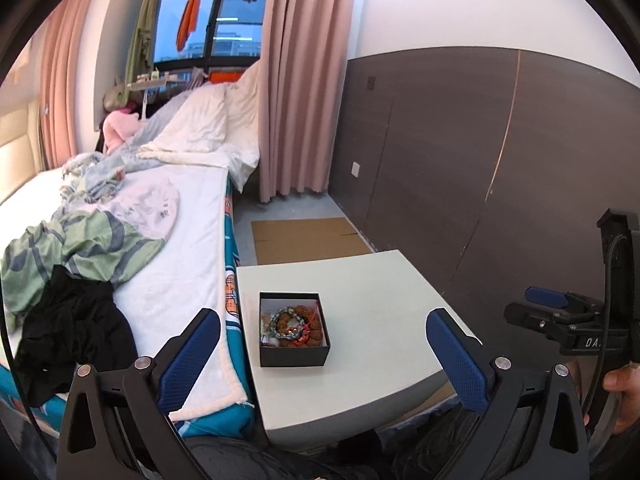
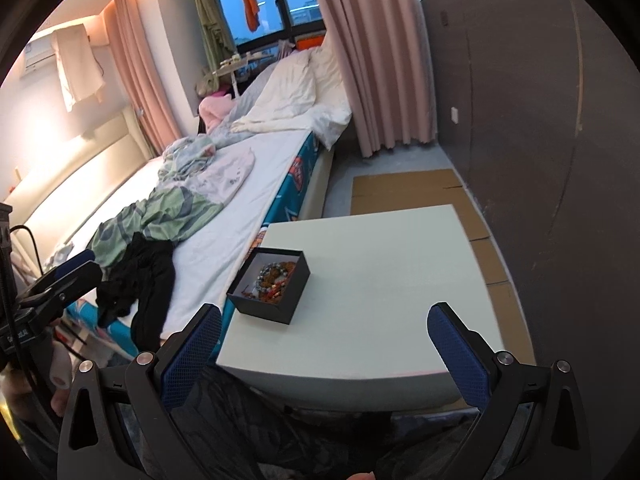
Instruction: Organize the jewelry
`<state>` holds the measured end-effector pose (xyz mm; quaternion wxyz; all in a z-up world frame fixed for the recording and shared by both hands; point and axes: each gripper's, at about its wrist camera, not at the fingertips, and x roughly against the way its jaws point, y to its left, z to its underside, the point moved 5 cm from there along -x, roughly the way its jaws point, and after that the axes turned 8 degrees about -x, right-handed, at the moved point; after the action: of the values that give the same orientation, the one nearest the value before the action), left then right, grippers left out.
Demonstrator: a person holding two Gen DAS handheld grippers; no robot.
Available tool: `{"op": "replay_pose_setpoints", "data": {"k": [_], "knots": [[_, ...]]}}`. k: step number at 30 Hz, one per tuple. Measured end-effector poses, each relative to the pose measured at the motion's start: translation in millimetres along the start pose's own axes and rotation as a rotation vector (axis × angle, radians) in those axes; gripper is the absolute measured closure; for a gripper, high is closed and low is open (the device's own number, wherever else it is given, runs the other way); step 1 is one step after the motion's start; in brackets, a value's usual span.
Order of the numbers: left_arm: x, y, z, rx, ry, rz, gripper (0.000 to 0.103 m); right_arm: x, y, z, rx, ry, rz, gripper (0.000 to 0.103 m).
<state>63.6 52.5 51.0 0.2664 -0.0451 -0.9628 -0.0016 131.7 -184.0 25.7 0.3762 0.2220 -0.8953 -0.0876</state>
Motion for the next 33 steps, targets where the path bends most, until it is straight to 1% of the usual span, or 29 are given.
{"op": "replay_pose_setpoints", "data": {"k": [9,15,18,22,26,33], "knots": [[31.2,-24.8,9.3,-0.038,-0.052,-0.005,0.001,40.9,-0.5,12.5,0.017,-0.06,0.028,0.0],[47.0,-33.1,18.7,-0.032,-0.08,-0.009,0.0,65.0,0.5,25.5,0.049,-0.094,0.04,0.0],[56.2,-35.2,24.8,-0.028,-0.094,-0.017,0.0,77.7,-0.2,32.2,0.051,-0.123,0.043,0.0],[68.4,-36.8,34.8,-0.032,-0.107,-0.047,0.0,92.9,-3.7,42.2,0.055,-0.167,0.058,0.0],[79.4,-38.4,45.0,-0.039,-0.117,-0.069,0.001,100.8,-4.1,55.0,0.061,-0.176,0.047,0.0],[92.1,-43.1,60.8,-0.043,-0.122,-0.08,0.0,103.8,-4.3,74.8,0.067,-0.167,0.022,0.0]]}}
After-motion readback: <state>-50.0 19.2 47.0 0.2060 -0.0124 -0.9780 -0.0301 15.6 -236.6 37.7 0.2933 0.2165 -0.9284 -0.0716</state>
